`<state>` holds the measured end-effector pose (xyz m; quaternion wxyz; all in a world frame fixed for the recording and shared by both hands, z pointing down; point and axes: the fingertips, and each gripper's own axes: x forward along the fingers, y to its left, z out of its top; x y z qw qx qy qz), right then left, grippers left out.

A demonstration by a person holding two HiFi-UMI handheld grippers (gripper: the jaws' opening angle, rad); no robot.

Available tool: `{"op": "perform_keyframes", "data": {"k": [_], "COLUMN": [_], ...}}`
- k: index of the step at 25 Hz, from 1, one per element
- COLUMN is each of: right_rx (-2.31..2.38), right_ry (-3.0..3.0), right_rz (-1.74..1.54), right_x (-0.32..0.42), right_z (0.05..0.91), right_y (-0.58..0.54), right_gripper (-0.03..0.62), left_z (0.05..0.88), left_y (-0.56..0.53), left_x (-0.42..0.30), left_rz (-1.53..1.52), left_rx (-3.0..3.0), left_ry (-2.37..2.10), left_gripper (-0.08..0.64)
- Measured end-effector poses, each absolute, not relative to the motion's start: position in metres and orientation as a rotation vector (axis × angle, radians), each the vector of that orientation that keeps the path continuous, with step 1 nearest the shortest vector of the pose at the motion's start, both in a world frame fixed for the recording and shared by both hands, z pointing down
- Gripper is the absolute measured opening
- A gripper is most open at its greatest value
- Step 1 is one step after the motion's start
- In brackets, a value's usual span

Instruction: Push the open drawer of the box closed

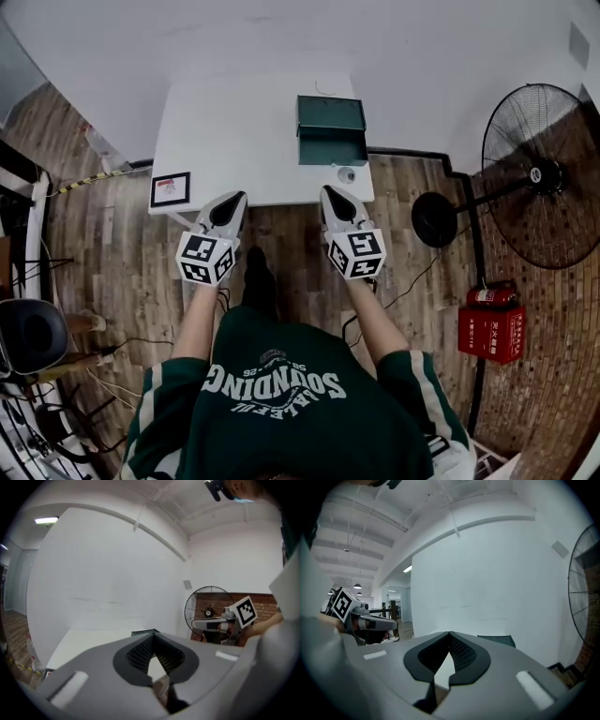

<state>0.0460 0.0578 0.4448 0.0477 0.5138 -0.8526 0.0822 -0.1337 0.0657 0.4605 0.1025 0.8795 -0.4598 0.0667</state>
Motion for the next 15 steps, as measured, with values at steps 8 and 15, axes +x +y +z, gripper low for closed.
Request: {"op": "perform_keyframes", "data": {"k": [8,15], "right_rx": [1.629,1.705], "right_ry": [-2.546,-2.475], "right_rz": [0.281,0.301], "right_x": [0.017,0.009], "right_z": [0.444,0.443], "right_y": [-0.058,-0.118], "right_gripper": [0.000,0.000], "left_z": [0.462,0.459], "left_y": [-0.058,-0.129], "left_x": [-0.159,-0.160], "left_rz": [0.246,0.256], "left_rx": [2.632,2.673], "left_ry": [-1.274,-1.151], "left_gripper": [0.052,0.052]}}
